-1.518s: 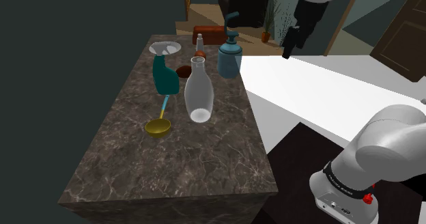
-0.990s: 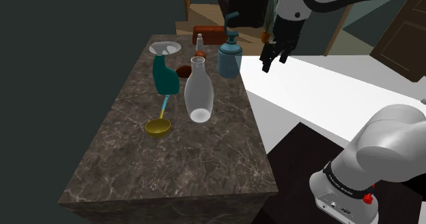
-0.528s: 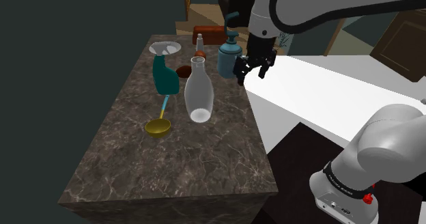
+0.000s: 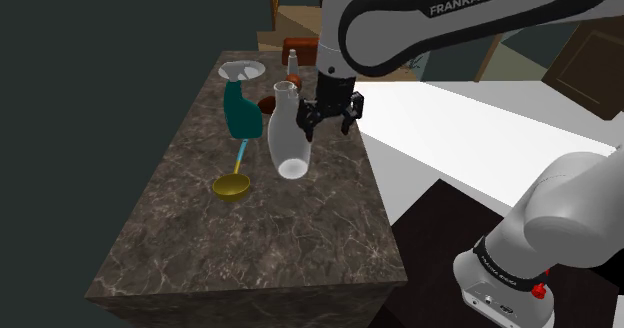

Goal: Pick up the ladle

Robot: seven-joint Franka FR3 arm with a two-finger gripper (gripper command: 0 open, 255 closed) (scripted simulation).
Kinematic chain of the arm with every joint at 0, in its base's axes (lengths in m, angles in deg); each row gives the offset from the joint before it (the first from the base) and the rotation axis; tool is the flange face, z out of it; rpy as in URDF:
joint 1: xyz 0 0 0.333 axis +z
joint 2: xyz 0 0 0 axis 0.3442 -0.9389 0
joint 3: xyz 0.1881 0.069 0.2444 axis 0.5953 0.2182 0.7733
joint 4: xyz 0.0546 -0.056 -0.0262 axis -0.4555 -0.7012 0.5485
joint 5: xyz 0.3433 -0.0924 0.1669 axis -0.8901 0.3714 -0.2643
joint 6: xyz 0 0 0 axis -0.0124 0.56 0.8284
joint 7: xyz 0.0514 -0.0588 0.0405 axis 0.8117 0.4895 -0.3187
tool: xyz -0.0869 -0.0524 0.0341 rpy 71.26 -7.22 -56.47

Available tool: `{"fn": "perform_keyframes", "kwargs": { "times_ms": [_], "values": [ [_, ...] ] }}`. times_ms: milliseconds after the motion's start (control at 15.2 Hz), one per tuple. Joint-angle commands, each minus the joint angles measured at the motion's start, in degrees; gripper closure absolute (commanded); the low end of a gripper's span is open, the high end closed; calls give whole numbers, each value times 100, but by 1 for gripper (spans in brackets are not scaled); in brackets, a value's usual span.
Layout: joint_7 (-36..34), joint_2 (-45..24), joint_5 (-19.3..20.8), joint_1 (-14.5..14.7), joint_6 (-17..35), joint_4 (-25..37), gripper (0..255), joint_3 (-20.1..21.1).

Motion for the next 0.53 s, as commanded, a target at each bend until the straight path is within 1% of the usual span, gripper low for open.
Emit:
{"fn": "perform_keyframes", "kwargs": {
  "times_ms": [0,198,462],
  "values": [
    [-425,-417,-9,11,241,202,0,196],
    [-1012,-1032,73,22,511,587,0,417],
    [-1815,-1902,317,89,802,1210,0,622]
  ]
}}
